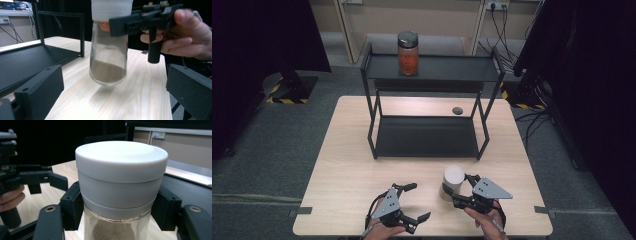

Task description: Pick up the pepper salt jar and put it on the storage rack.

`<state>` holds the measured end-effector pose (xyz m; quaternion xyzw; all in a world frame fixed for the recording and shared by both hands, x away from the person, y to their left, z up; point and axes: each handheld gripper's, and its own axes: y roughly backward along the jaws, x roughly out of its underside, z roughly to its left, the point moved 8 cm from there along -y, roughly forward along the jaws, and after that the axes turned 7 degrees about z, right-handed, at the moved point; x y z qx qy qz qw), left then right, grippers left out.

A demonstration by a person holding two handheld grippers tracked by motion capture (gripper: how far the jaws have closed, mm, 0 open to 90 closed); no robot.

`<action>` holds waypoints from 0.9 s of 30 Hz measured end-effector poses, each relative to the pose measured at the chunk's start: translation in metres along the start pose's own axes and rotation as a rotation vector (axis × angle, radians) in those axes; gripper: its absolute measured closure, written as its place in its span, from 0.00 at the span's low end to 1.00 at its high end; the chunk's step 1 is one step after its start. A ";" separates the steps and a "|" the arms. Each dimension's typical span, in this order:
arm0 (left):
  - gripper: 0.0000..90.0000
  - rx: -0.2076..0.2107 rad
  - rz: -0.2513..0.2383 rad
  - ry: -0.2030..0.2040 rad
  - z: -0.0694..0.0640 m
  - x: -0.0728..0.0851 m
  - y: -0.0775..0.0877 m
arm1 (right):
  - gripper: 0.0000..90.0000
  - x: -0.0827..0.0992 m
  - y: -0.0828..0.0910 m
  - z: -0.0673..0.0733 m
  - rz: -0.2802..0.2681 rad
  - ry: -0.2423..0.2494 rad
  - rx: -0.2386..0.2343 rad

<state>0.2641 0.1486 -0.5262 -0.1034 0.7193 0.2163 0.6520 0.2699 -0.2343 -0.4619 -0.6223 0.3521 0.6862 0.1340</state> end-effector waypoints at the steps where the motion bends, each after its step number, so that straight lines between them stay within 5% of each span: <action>1: 0.01 0.000 -0.001 -0.001 0.000 0.000 0.000 | 0.39 -0.002 0.001 0.000 -0.003 0.003 0.002; 27: 0.01 0.000 -0.001 0.001 0.000 0.000 0.000 | 0.39 -0.062 0.013 -0.012 -0.021 0.035 -0.001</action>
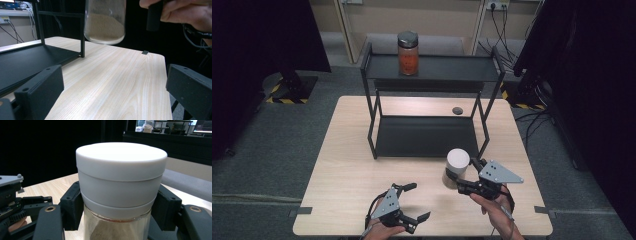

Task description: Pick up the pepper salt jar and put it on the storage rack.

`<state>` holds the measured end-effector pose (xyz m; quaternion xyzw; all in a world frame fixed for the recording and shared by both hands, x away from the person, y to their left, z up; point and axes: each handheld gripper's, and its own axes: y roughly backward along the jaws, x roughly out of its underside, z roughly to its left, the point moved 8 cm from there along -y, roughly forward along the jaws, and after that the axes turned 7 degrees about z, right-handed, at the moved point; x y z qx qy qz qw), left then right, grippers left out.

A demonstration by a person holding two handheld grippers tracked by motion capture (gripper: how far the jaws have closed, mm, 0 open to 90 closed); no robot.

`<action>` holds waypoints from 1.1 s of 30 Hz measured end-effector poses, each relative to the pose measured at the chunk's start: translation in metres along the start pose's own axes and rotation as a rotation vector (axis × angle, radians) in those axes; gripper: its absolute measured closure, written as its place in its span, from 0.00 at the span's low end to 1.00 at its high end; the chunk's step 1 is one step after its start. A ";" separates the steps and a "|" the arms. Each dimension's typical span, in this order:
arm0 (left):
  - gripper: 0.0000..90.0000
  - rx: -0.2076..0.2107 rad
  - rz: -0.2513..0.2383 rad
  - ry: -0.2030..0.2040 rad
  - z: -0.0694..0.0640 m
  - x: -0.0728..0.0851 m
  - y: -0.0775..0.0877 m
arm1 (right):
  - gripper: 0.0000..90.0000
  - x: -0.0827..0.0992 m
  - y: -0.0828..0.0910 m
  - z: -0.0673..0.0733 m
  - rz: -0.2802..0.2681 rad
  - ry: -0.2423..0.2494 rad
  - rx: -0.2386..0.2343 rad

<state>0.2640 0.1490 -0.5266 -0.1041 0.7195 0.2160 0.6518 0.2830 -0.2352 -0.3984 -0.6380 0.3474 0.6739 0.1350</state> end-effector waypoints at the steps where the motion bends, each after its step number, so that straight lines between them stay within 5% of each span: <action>1: 0.01 0.000 0.000 0.000 0.000 0.000 0.000 | 0.39 -0.002 0.000 -0.001 0.000 0.003 -0.001; 33: 0.01 -0.006 0.001 0.000 0.001 0.001 0.000 | 0.39 -0.093 -0.010 -0.027 -0.030 0.037 -0.020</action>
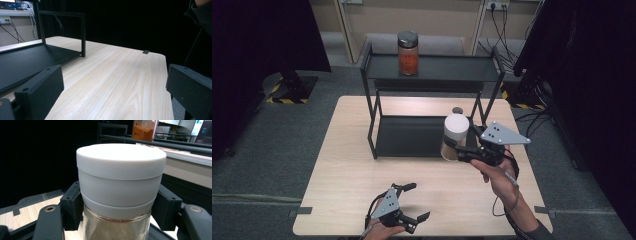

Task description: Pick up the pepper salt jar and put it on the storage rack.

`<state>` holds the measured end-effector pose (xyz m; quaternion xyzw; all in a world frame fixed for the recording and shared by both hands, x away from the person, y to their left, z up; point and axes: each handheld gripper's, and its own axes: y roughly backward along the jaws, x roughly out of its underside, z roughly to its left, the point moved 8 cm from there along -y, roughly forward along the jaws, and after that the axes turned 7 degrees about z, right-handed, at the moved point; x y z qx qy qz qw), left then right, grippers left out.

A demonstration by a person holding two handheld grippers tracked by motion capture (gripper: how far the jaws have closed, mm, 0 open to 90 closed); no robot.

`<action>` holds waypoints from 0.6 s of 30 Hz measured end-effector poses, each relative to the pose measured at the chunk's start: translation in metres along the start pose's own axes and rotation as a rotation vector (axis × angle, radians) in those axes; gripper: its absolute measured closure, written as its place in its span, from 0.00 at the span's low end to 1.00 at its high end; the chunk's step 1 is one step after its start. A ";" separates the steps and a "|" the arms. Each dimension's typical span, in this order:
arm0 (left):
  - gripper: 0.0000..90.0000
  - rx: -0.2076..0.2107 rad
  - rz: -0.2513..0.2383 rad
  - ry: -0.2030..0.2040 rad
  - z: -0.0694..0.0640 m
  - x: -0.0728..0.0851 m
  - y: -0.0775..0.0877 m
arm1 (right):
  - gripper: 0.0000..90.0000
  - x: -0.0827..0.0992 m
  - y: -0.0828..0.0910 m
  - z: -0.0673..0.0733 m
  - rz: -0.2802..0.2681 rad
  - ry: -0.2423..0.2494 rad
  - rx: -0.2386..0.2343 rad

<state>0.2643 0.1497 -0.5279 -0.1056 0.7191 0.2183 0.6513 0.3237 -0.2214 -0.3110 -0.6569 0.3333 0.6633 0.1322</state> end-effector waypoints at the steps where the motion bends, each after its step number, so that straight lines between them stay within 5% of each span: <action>1: 0.01 -0.001 0.001 0.001 0.000 0.000 0.000 | 0.39 -0.003 -0.001 -0.001 0.000 -0.003 -0.003; 18: 0.01 -0.007 -0.004 0.005 0.001 0.001 0.001 | 0.39 -0.050 -0.013 -0.015 -0.011 -0.015 0.001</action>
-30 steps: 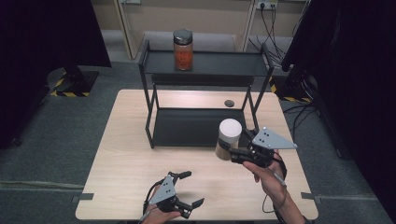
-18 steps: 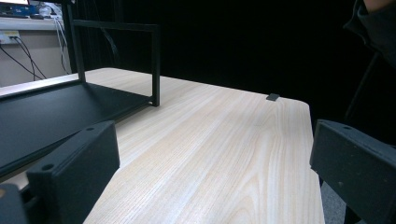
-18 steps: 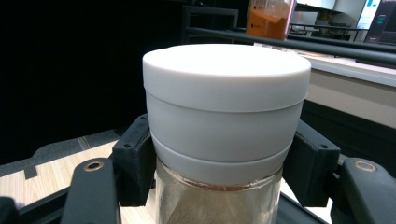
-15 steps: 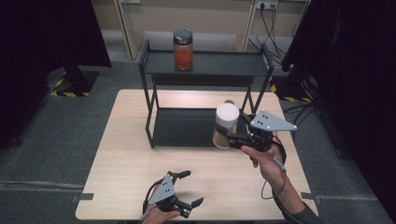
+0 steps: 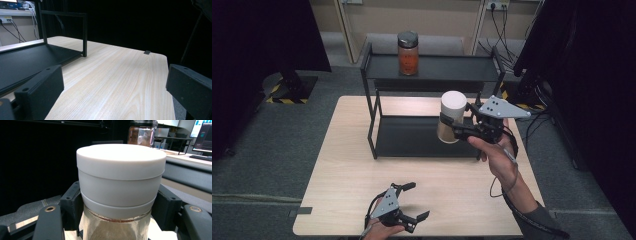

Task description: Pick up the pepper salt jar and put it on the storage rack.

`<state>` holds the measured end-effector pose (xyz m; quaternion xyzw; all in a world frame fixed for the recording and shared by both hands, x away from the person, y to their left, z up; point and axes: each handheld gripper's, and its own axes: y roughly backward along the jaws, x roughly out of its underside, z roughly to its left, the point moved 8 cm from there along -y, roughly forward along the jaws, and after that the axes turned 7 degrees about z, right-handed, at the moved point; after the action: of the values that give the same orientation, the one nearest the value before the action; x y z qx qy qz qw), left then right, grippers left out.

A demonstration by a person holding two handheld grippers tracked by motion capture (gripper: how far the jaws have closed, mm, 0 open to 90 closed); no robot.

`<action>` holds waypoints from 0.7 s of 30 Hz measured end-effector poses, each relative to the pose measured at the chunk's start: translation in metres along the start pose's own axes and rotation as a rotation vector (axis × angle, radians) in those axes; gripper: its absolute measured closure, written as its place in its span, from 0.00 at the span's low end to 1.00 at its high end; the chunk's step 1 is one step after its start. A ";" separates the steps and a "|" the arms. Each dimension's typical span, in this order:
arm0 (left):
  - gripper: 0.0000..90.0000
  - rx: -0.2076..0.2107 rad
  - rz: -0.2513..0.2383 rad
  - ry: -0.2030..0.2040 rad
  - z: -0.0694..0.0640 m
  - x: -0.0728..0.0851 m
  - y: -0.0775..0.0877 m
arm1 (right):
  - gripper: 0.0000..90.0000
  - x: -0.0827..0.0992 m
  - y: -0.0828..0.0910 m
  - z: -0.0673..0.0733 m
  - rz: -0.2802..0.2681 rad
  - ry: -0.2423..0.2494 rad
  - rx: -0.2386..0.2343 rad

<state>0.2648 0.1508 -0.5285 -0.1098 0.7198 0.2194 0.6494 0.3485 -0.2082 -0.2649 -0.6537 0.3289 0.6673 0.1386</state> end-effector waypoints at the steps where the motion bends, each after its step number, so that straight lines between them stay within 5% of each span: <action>1: 0.01 0.000 0.000 0.001 0.000 0.000 0.000 | 0.39 -0.002 -0.001 0.000 -0.002 0.002 0.000; 21: 0.01 -0.003 0.001 0.006 0.001 0.001 0.000 | 0.39 -0.054 -0.010 -0.012 -0.029 -0.016 0.024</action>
<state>0.2653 0.1512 -0.5292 -0.1109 0.7215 0.2205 0.6470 0.3699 -0.1948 -0.2151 -0.6514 0.3263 0.6664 0.1585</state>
